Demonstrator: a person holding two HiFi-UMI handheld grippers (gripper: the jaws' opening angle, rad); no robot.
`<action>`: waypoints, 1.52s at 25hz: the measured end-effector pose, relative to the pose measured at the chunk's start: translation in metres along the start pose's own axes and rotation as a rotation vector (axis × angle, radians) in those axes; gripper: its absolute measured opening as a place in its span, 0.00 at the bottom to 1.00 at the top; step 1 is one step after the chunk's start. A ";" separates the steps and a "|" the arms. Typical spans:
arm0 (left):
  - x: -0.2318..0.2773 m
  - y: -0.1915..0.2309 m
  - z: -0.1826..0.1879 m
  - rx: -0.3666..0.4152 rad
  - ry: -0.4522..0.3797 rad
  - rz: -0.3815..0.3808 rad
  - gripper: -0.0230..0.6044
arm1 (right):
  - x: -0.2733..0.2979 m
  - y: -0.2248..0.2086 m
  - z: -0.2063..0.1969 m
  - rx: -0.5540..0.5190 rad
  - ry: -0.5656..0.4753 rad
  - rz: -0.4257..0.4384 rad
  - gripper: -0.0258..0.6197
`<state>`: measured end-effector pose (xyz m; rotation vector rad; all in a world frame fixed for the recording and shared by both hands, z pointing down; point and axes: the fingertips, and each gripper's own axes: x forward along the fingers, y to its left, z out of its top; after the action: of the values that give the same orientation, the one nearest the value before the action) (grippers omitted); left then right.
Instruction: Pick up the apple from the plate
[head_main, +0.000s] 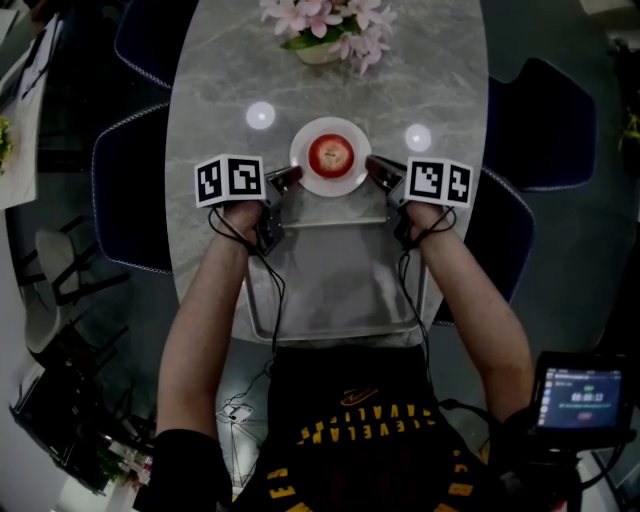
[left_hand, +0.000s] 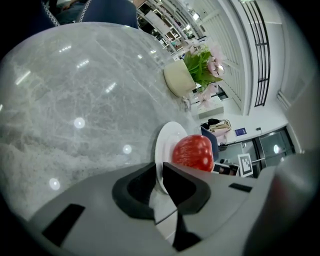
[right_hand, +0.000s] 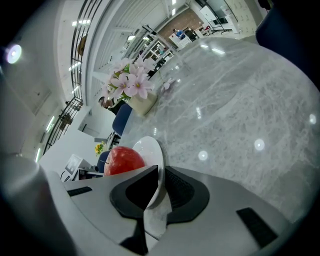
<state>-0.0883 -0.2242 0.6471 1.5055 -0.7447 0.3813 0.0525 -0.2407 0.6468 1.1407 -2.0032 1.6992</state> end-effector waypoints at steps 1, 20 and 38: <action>0.000 0.000 0.000 0.006 -0.002 0.005 0.09 | 0.000 0.000 0.001 -0.009 -0.001 -0.008 0.09; -0.081 -0.050 0.016 0.157 -0.333 0.006 0.09 | -0.065 0.071 0.012 -0.195 -0.157 0.150 0.09; -0.092 -0.176 -0.113 0.500 -0.404 -0.082 0.04 | -0.153 0.128 -0.038 -0.435 -0.341 0.255 0.05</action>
<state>-0.0171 -0.1058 0.4656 2.1164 -0.9441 0.2075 0.0511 -0.1473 0.4665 1.1075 -2.6553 1.1225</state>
